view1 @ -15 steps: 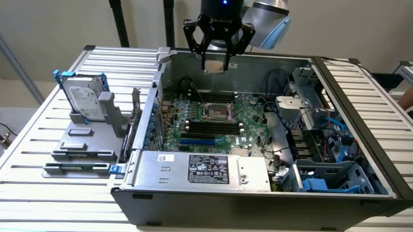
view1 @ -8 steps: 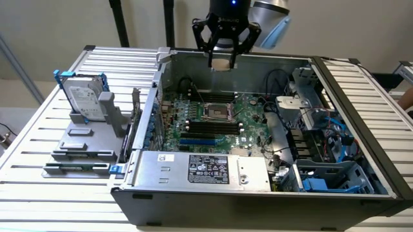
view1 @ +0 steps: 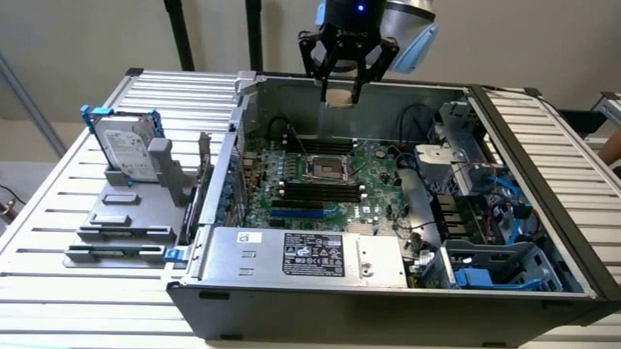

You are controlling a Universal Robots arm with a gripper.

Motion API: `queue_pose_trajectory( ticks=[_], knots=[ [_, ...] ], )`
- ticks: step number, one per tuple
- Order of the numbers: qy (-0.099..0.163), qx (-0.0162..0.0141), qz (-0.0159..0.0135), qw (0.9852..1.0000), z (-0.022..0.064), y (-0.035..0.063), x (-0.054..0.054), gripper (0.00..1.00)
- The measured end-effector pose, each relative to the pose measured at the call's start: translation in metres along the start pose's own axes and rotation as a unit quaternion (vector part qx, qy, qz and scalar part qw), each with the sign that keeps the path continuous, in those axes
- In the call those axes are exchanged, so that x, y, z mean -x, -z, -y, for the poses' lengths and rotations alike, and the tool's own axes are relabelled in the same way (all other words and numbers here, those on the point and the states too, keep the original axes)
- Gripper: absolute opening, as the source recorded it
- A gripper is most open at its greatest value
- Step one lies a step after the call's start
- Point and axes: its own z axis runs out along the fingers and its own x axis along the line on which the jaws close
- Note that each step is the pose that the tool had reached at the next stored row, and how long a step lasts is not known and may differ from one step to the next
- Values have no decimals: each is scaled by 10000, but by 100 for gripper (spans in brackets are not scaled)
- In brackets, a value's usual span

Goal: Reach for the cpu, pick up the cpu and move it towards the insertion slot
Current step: 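Pick up the cpu and move it towards the insertion slot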

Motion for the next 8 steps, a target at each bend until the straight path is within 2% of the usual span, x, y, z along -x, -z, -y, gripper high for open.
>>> queue_pose_trajectory(
  ticks=[2,8],
  knots=[
    [-7,9,0,10000,-22,-16,2,54],
    [-27,11,1,10000,-116,-27,8,54]
  ],
)
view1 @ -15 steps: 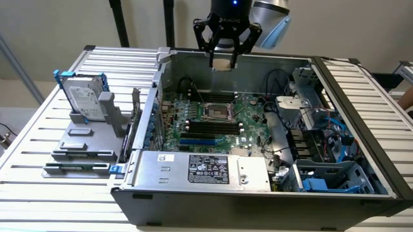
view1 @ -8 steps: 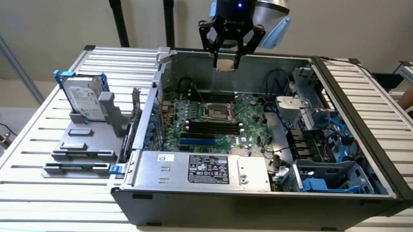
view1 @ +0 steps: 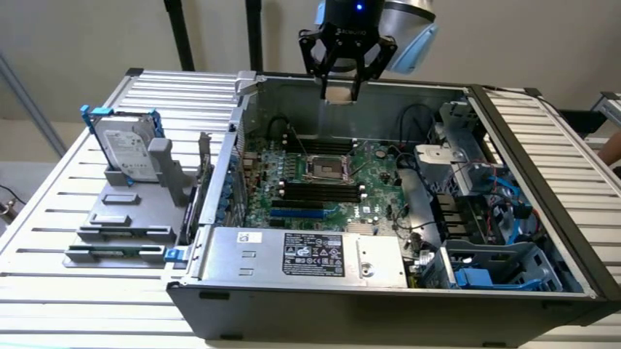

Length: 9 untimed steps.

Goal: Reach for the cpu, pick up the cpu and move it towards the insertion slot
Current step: 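Pick up the cpu and move it towards the insertion slot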

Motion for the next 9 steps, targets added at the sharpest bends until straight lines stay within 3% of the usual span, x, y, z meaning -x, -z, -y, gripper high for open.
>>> queue_pose_trajectory(
  ticks=[9],
  knots=[
    [-18,0,0,10000,-40,-1,30,54]
  ],
)
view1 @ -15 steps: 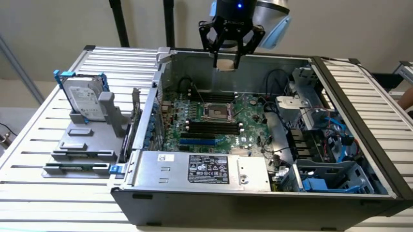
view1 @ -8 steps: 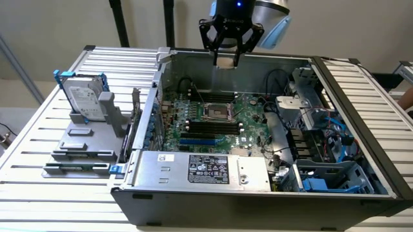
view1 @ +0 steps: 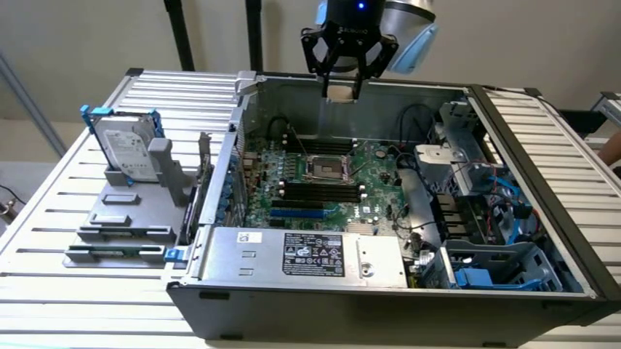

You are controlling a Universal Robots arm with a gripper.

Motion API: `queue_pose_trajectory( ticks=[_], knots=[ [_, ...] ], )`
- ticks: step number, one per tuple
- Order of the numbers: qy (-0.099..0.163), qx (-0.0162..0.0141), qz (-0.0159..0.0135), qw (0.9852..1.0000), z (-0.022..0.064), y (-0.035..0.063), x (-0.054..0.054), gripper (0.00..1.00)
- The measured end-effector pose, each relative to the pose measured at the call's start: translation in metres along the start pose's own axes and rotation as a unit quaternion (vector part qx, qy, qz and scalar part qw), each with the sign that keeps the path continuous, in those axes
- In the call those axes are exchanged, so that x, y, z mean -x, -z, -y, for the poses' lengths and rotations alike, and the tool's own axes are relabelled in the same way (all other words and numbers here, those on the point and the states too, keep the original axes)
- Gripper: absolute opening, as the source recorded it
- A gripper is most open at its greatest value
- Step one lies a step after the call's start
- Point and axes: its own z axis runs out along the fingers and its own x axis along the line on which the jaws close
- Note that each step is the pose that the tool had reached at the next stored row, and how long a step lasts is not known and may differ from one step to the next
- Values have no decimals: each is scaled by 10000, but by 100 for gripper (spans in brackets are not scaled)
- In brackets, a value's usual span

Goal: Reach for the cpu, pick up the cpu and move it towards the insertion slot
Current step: 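Pick up the cpu and move it towards the insertion slot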

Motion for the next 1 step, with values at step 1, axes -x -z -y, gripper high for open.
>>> queue_pose_trajectory(
  ticks=[1],
  knots=[
    [0,0,0,10000,0,0,0,54]
  ],
)
